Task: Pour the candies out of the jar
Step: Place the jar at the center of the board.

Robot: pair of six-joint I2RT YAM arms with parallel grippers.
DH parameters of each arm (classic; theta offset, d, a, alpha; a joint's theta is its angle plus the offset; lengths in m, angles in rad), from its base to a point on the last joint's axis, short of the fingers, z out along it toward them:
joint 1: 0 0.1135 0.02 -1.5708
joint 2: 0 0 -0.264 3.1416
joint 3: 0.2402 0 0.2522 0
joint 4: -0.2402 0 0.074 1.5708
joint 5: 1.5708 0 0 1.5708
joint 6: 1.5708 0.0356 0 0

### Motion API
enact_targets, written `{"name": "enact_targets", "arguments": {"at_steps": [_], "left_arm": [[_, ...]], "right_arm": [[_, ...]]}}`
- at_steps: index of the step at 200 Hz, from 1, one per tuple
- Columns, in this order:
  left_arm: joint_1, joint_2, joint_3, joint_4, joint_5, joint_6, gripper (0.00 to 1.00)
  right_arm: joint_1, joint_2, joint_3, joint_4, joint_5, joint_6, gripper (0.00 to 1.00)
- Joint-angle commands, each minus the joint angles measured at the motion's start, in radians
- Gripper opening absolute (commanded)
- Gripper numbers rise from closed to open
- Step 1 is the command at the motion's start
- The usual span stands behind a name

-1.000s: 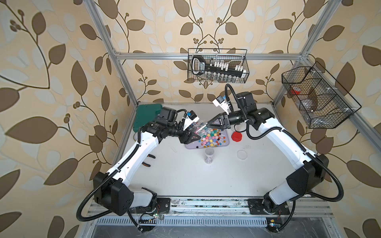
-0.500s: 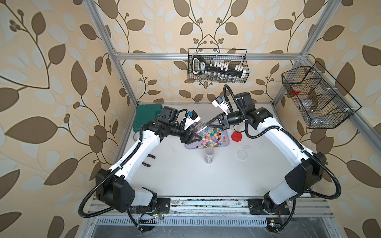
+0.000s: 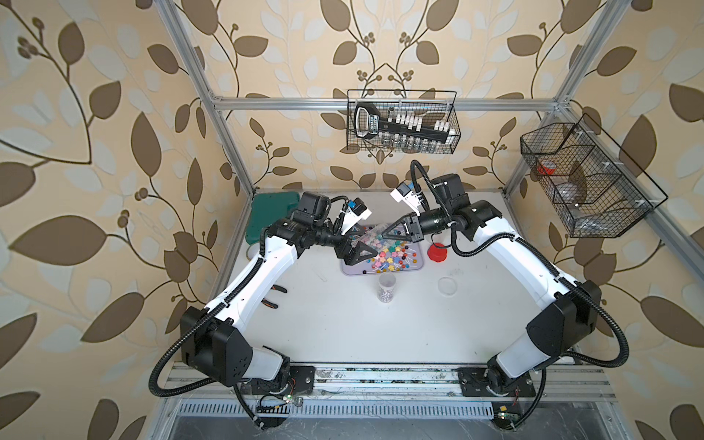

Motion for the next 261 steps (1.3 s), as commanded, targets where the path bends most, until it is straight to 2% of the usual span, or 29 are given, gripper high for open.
{"name": "enact_targets", "arguments": {"at_steps": [1, 26, 42, 65, 95, 121, 159, 212, 261], "left_arm": [[0.013, 0.001, 0.044, 0.026, -0.021, -0.001, 0.99], [0.033, -0.009, 0.033, 0.093, -0.134, -0.074, 0.99], [0.042, -0.008, 0.029, 0.141, -0.257, -0.146, 0.99], [0.043, 0.009, 0.054, 0.139, -0.429, -0.215, 0.99], [0.043, 0.037, 0.082, 0.123, -0.508, -0.31, 0.99], [0.043, 0.072, 0.086, 0.122, -0.538, -0.371, 0.99], [0.041, 0.056, 0.07, 0.132, -0.536, -0.387, 0.99], [0.041, 0.06, 0.059, 0.128, -0.498, -0.376, 0.99], [0.041, 0.057, 0.059, 0.116, -0.492, -0.357, 0.99]], "right_arm": [[-0.028, -0.017, 0.022, -0.087, 0.103, -0.018, 0.0], [-0.043, -0.007, 0.099, -0.302, 0.42, -0.066, 0.0], [-0.044, -0.017, 0.106, -0.392, 0.59, -0.061, 0.0], [-0.043, -0.063, 0.065, -0.442, 0.731, -0.024, 0.0], [-0.041, -0.095, -0.015, -0.478, 0.849, -0.005, 0.0], [-0.041, -0.093, -0.086, -0.478, 0.863, -0.002, 0.0], [-0.023, -0.075, -0.182, -0.453, 0.882, -0.002, 0.0], [0.021, -0.05, -0.274, -0.376, 0.896, 0.021, 0.0], [0.035, -0.035, -0.29, -0.343, 0.914, 0.029, 0.0]]}}
